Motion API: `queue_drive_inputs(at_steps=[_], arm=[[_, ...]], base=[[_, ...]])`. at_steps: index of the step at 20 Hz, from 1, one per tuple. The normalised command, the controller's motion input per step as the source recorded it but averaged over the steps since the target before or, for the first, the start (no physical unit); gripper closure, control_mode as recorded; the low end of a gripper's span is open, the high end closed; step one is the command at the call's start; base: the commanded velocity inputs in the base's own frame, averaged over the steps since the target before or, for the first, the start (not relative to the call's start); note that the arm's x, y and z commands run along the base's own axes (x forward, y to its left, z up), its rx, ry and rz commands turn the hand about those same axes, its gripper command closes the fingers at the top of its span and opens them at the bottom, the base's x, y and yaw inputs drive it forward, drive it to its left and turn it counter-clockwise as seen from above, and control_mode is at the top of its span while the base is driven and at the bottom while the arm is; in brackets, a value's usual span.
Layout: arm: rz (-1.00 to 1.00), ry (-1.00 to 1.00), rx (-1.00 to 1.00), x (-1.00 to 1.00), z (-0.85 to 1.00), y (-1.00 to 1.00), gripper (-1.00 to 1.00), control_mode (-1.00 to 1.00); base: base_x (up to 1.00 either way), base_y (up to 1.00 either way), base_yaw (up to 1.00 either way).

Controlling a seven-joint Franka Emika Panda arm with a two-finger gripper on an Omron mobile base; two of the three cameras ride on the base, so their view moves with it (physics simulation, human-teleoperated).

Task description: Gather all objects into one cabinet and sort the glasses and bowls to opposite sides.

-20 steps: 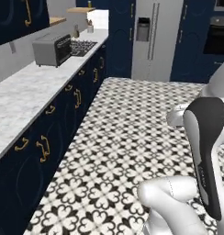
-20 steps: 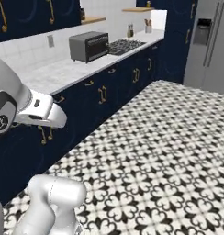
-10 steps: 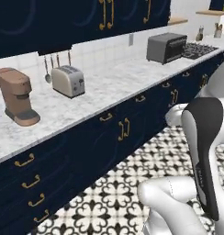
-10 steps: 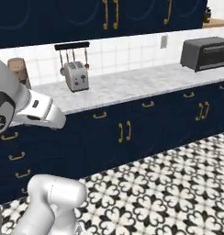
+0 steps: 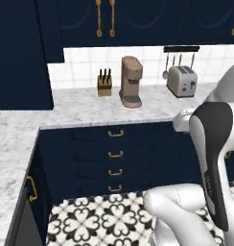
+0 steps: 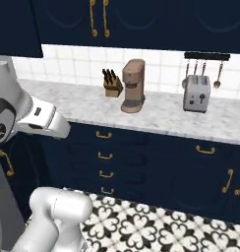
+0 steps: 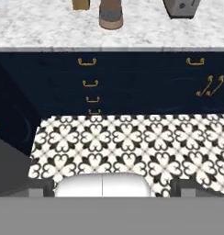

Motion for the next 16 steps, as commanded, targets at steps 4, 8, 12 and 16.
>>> queue_drive_inputs(at_steps=[4, 8, 12, 16], arm=[[0.00, 0.00, 0.00, 0.00, 0.00, 0.00, -1.00, 1.00], [0.00, 0.00, 0.00, 0.00, 0.00, 0.00, -1.00, 1.00], [0.00, 0.00, 0.00, 0.00, 0.00, 0.00, -1.00, 1.00], [0.00, 0.00, 0.00, 0.00, 0.00, 0.00, -1.00, 1.00]], base=[[0.07, 0.00, 1.00], [0.02, -0.09, 0.97], [0.00, -0.24, 0.91], [0.05, -0.53, 0.78]])
